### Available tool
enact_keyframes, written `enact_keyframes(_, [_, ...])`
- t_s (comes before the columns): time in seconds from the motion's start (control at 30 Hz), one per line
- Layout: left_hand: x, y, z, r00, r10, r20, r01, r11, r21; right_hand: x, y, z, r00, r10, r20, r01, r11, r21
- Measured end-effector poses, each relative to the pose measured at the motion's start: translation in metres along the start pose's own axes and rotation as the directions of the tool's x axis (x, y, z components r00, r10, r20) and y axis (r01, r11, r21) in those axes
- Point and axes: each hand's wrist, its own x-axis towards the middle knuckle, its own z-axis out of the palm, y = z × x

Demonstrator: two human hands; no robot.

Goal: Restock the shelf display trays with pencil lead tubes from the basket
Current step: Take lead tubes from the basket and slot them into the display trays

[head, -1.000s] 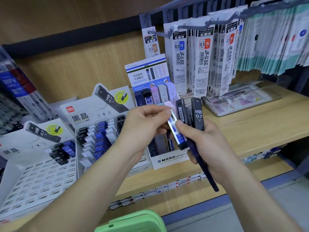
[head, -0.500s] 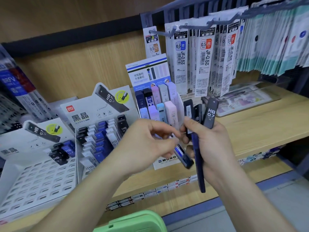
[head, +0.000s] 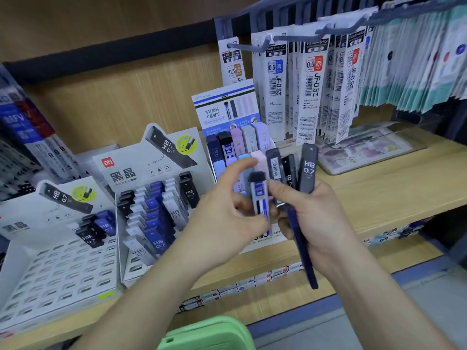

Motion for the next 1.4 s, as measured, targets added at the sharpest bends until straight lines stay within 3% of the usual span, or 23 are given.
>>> enact_keyframes(0.1, [0.006,0.002,-0.001,0.995,0.103,-0.008,-0.101,0.984,0.144,0.0,-0.002,-0.001,0.998,0.027,-0.061,-0.026,1.0,0.009])
enact_keyframes(0.27, [0.024,-0.007,-0.017,0.976,0.158,-0.15,-0.139,0.982,0.125,0.006,-0.009,-0.019,0.969,0.096,-0.229,-0.066,0.989,0.136])
enact_keyframes(0.4, [0.033,-0.016,-0.011,0.979,0.178,-0.098,-0.139,0.939,0.316,0.007,-0.01,-0.023,0.956,0.132,-0.26,-0.089,0.981,0.17])
enact_keyframes(0.53, [0.037,-0.019,0.0,0.984,0.178,-0.022,-0.152,0.891,0.428,0.008,-0.008,-0.021,0.96,0.137,-0.244,-0.101,0.983,0.156])
enact_keyframes(0.67, [0.039,-0.018,0.003,0.972,0.233,0.041,-0.21,0.769,0.603,0.008,-0.008,-0.021,0.964,0.135,-0.227,-0.1,0.982,0.159])
enact_keyframes(0.9, [0.04,-0.025,-0.002,0.929,0.361,0.085,-0.315,0.644,0.697,0.006,-0.01,-0.022,0.966,0.155,-0.208,-0.12,0.978,0.17])
enact_keyframes(1.07, [0.039,-0.025,-0.005,0.941,0.293,0.168,-0.316,0.586,0.746,0.005,-0.01,-0.02,0.968,0.175,-0.178,-0.146,0.975,0.167])
enact_keyframes(1.33, [0.046,-0.028,0.004,0.925,0.372,0.079,-0.262,0.473,0.841,-0.001,-0.015,-0.019,0.994,0.108,0.014,-0.109,0.985,0.136])
enact_keyframes(1.4, [0.046,-0.027,0.003,0.925,0.378,0.027,-0.241,0.531,0.812,-0.002,-0.015,-0.018,0.994,0.09,0.06,-0.096,0.989,0.113])
